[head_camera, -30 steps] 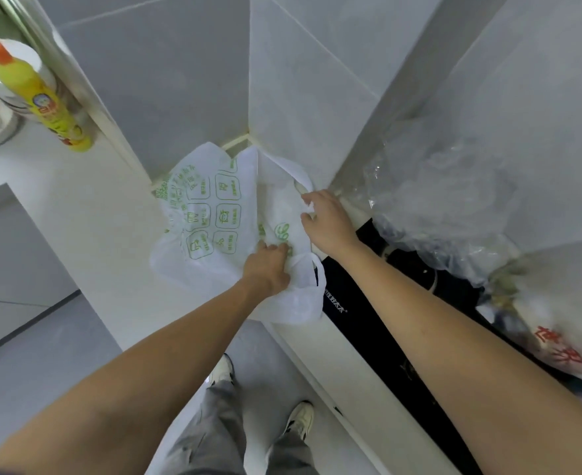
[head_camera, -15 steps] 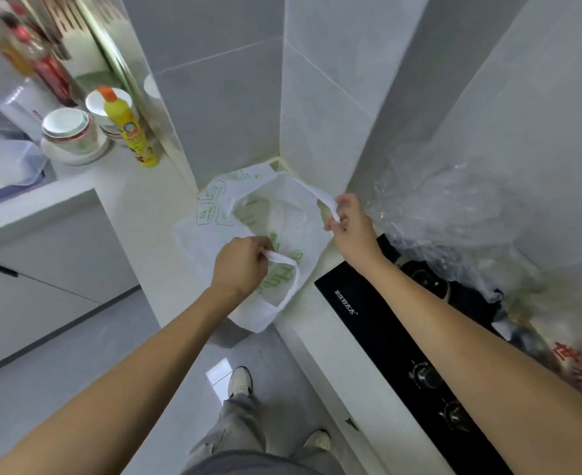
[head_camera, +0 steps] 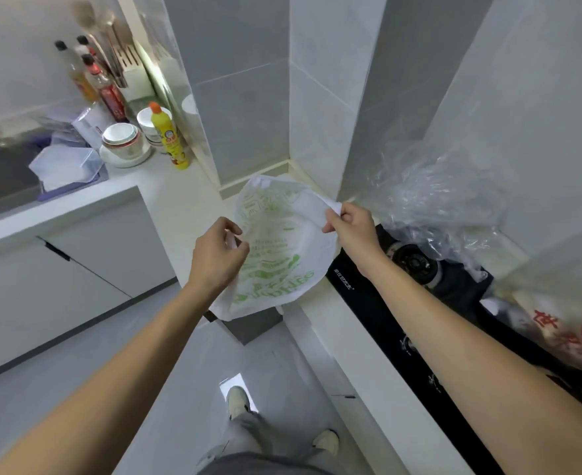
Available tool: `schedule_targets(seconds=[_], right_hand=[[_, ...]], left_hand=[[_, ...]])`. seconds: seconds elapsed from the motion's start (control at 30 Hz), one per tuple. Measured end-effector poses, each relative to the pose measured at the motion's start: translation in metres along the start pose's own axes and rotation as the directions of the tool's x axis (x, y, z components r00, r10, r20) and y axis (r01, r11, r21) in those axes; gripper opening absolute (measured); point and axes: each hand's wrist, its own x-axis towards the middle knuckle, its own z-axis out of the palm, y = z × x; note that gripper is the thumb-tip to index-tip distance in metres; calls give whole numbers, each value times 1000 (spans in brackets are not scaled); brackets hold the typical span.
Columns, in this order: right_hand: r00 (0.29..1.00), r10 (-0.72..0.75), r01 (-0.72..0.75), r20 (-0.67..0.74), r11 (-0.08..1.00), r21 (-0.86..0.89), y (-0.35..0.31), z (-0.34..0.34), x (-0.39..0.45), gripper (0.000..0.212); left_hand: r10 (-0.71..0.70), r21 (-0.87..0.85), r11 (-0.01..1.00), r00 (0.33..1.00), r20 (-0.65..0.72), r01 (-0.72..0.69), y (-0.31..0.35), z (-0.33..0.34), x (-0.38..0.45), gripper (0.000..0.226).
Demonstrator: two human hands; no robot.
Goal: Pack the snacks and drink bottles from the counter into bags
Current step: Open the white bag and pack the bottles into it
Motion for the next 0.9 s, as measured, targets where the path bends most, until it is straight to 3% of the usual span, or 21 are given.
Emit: schedule_targets(seconds=[0.13, 0.43, 0.63, 0.9], right_hand=[[998, -41, 42, -57, 999, 14, -10, -3, -33, 30], [947, -44, 37, -319, 999, -27, -33, -12, -138, 28], [839, -47, 17, -542, 998, -61, -39, -17, -223, 33], [663, 20, -56, -748, 998, -23, -21, -65, -363, 35]], left_hand=[[87, -69, 994, 996, -16, -88, 3, -18, -16, 23], [349, -241, 915, 934, 80, -322, 10, -59, -36, 11], [532, -297, 833, 825, 193, -467, 18, -64, -67, 13], [707, -397, 704, 633, 315, -589, 65, -12, -150, 13]])
